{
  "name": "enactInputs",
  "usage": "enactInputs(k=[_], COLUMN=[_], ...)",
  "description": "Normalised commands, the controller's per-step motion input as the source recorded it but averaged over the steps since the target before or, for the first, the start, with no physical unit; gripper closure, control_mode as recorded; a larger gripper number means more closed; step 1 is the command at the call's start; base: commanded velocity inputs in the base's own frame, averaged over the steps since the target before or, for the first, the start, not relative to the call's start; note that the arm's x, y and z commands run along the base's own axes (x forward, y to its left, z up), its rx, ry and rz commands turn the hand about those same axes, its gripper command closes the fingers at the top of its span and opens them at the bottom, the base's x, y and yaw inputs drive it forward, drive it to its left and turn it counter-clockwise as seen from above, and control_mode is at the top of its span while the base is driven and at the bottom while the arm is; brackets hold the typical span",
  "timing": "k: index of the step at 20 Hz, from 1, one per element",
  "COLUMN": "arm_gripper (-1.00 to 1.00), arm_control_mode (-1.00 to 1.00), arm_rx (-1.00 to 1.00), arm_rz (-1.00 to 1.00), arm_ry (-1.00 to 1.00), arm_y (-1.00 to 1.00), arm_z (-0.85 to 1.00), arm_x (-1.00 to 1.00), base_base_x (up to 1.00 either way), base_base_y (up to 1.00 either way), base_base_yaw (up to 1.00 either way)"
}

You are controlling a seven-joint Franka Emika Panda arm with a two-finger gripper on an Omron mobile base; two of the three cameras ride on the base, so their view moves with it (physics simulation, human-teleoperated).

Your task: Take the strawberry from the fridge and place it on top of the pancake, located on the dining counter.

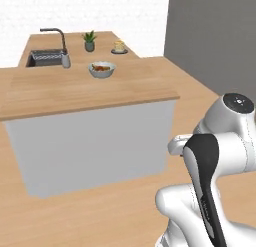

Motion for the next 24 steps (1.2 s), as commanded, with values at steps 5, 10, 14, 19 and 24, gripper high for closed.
enactInputs(k=[5, 10, 14, 19, 24], arm_gripper=[1.00, 1.00, 1.00, 1.00, 1.00], arm_control_mode=[1.00, 1.00, 1.00, 1.00, 1.00], arm_rx=[0.00, 0.00, 0.00, 0.00, 0.00], arm_rz=[0.00, 0.00, 0.00, 0.00, 0.00], arm_ry=[0.00, 0.00, 0.00, 0.00, 0.00], arm_y=[0.00, 0.00, 0.00, 0.00, 0.00], arm_z=[0.00, 0.00, 0.00, 0.00, 0.00], arm_x=[0.00, 0.00, 0.00, 0.00, 0.00], base_base_x=[0.52, 0.59, 0.56, 0.58, 0.50], base_base_y=[-1.00, -1.00, -1.00, -1.00, -1.00], base_base_yaw=[0.30, 0.36, 0.36, 0.36, 0.27])
